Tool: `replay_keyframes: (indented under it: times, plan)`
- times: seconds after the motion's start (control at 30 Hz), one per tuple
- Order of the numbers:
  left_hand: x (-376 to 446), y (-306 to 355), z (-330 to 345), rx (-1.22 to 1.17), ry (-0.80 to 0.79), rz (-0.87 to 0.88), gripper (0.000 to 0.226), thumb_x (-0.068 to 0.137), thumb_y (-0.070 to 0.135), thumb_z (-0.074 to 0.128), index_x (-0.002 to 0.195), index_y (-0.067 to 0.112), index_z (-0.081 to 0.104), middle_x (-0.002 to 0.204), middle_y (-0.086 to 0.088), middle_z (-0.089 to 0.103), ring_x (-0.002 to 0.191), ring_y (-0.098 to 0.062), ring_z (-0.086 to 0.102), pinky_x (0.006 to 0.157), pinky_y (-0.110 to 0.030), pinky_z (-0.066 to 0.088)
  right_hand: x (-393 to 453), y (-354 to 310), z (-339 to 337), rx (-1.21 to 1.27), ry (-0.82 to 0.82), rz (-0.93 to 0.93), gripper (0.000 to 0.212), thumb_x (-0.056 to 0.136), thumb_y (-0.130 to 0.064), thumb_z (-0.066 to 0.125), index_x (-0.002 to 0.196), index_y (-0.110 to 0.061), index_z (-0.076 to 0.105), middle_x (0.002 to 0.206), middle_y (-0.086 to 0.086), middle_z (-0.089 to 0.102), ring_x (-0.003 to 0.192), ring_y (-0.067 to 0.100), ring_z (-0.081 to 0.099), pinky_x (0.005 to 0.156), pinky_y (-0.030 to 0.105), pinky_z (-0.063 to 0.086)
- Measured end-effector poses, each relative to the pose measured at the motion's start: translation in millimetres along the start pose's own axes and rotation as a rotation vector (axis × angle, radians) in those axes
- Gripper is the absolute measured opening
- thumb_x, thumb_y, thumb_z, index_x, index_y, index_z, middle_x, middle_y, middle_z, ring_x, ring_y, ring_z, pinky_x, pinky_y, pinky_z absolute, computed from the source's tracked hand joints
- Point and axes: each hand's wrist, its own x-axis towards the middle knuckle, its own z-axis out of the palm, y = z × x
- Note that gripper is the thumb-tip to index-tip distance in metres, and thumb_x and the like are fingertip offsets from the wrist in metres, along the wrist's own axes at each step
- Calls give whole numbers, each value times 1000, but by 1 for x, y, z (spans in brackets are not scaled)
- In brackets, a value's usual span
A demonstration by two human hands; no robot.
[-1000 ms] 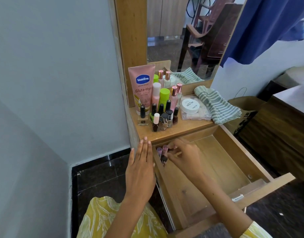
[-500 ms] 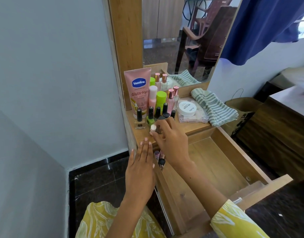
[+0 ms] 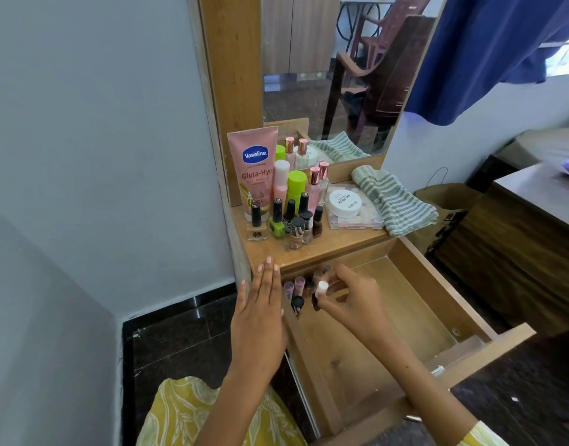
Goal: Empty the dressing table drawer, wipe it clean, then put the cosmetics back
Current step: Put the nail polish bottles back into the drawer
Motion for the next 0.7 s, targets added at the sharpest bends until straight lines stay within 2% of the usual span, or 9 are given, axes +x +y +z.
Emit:
replay_keyframes:
  times: [0.13,0.2,0.33,0.53,0.7]
  plan:
    - [-1,1,-1,15,-16,0,70,101,21,27,138,15,-32,147,-2,-39,138,-17,-30,112,-36,-17,8,14,14,-205,-203,100,11,82,-22,65,93,-22,61,88,-8,70,83,6,67,75,31,54]
    - [-1,1,-2,18,-22,1,71,101,20,28,137,15,-33,147,-2,-38,138,-18,-30,112,-36,-16,10,16,20,-210,-263,117,14,84,-20,65,98,-20,62,94,-3,70,86,11,67,77,34,55]
    - [-1,0,-2,23,-29,-4,75,100,18,31,135,15,-35,147,-3,-39,138,-19,-30,113,-37,-15,12,15,26,-173,-288,125,17,84,-17,67,99,-18,61,97,1,69,89,16,66,79,37,55]
    - [0,1,-1,27,-43,-12,76,100,20,31,134,15,-37,146,-3,-41,137,-18,-31,113,-38,-15,11,16,30,-133,-270,128,17,81,-14,70,95,-18,62,95,0,70,88,13,67,81,35,56]
    - [0,1,-1,43,-49,-19,76,100,18,32,136,14,-35,146,-4,-40,137,-19,-31,111,-37,-17,10,13,24,-218,-307,114,24,80,-13,68,101,-18,59,99,0,69,93,15,67,81,35,55]
